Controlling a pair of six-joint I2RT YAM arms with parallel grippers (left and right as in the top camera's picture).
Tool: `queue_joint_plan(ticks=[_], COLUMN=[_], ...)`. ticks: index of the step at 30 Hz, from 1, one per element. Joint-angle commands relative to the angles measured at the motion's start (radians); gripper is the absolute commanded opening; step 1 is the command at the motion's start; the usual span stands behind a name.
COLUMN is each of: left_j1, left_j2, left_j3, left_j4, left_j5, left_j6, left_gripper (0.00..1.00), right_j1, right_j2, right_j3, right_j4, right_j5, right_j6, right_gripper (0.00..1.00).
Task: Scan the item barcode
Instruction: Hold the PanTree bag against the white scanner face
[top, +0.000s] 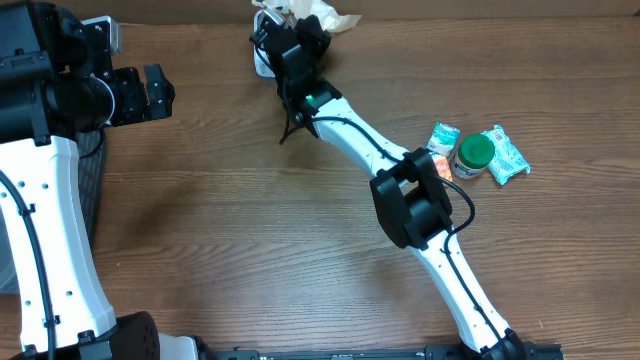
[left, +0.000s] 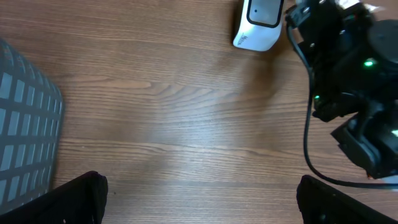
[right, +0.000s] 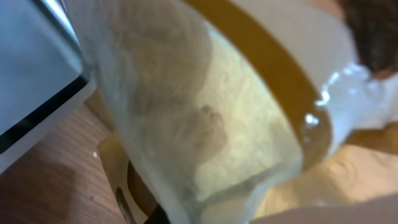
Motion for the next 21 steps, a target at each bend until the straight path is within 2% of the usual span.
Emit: queue_joint_plan(ticks=[1, 13, 19, 21], left_j1=[-0.002, -0.008, -0.008, -0.008], left_j2=[0.002, 0.002, 0.002, 0.002], left_j3=[0.008, 0.008, 0.008, 0.008], left_j4=[0.0, 0.0, 0.0, 0.0], left_j5=[0.008, 0.008, 0.008, 0.008], left_j6=[-0.013, -0.013, -0.013, -0.013], left_gripper=[1.0, 1.0, 1.0, 1.0], right_j1=[0.004, -0.008, 0.001, 0.002], right_j2=[0.014, 0.014, 0.011, 0.005], right_j3=[-0.004, -0.004, -0.004, -0.004], right_j4=[0.014, -0.056, 0.178, 0.193], right_j5=[0.007, -0.038, 0.091, 0.102], right_j6=[0.004, 0.018, -0.141, -0.154], right_gripper=[0.04, 0.04, 0.04, 0.04])
